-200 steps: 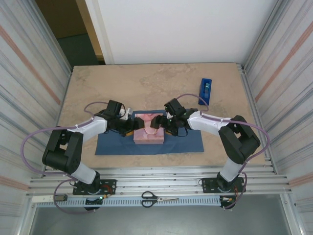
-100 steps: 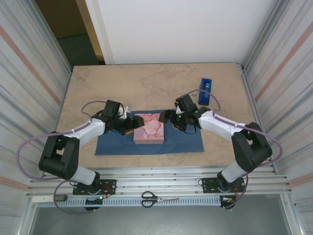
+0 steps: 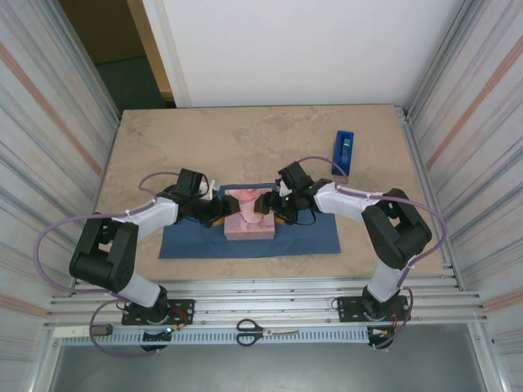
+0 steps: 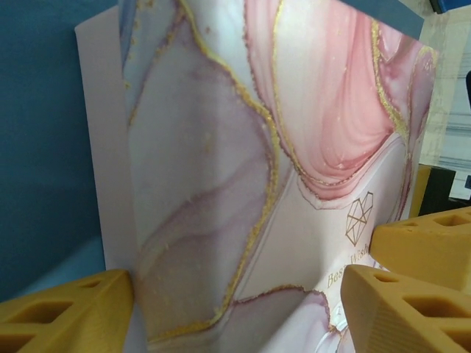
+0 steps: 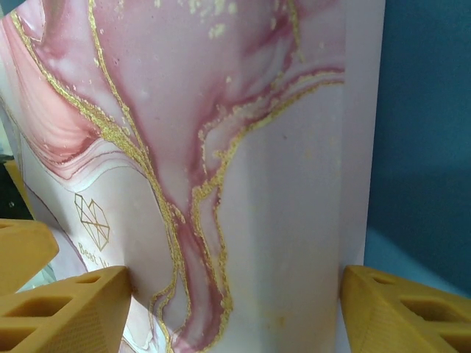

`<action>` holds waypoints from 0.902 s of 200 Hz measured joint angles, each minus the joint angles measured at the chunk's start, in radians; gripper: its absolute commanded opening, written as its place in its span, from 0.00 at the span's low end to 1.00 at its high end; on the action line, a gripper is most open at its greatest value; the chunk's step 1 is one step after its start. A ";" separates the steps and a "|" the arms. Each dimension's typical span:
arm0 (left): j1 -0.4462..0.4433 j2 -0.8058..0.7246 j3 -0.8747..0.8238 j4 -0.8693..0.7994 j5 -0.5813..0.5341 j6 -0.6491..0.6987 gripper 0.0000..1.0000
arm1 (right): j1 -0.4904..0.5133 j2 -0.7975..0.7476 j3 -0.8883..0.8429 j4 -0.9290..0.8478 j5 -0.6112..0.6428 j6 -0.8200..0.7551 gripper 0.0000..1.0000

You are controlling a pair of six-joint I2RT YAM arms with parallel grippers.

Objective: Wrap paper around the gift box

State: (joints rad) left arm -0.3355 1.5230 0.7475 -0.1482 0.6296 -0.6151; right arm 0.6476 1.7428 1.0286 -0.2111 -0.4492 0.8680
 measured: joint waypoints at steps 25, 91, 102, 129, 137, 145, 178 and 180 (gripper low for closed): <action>0.000 0.007 0.000 0.011 0.003 -0.002 0.73 | -0.008 0.000 0.002 -0.005 0.000 0.000 0.72; 0.000 0.013 0.000 0.019 0.006 -0.002 0.73 | -0.002 -0.002 0.002 -0.010 0.009 0.015 0.71; 0.000 0.013 0.000 0.019 0.006 -0.002 0.73 | 0.000 -0.005 0.002 -0.013 0.015 0.017 0.71; -0.003 0.013 0.000 0.019 0.006 -0.002 0.73 | 0.003 -0.016 -0.006 -0.010 0.030 0.031 0.70; -0.006 0.013 0.000 0.019 0.004 -0.002 0.73 | 0.003 -0.016 -0.006 -0.010 0.030 0.036 0.70; -0.007 0.013 0.000 0.019 0.002 -0.002 0.73 | 0.003 -0.016 -0.006 -0.010 0.030 0.038 0.70; -0.007 0.013 0.000 0.018 0.002 -0.002 0.74 | 0.003 -0.016 -0.006 -0.013 0.031 0.040 0.69; -0.008 0.013 0.000 0.018 0.002 -0.002 0.74 | 0.003 -0.016 -0.006 -0.013 0.031 0.040 0.70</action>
State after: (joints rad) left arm -0.3431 1.5356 0.7479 -0.1303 0.6312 -0.6174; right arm 0.6506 1.7271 1.0222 -0.2237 -0.4187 0.9077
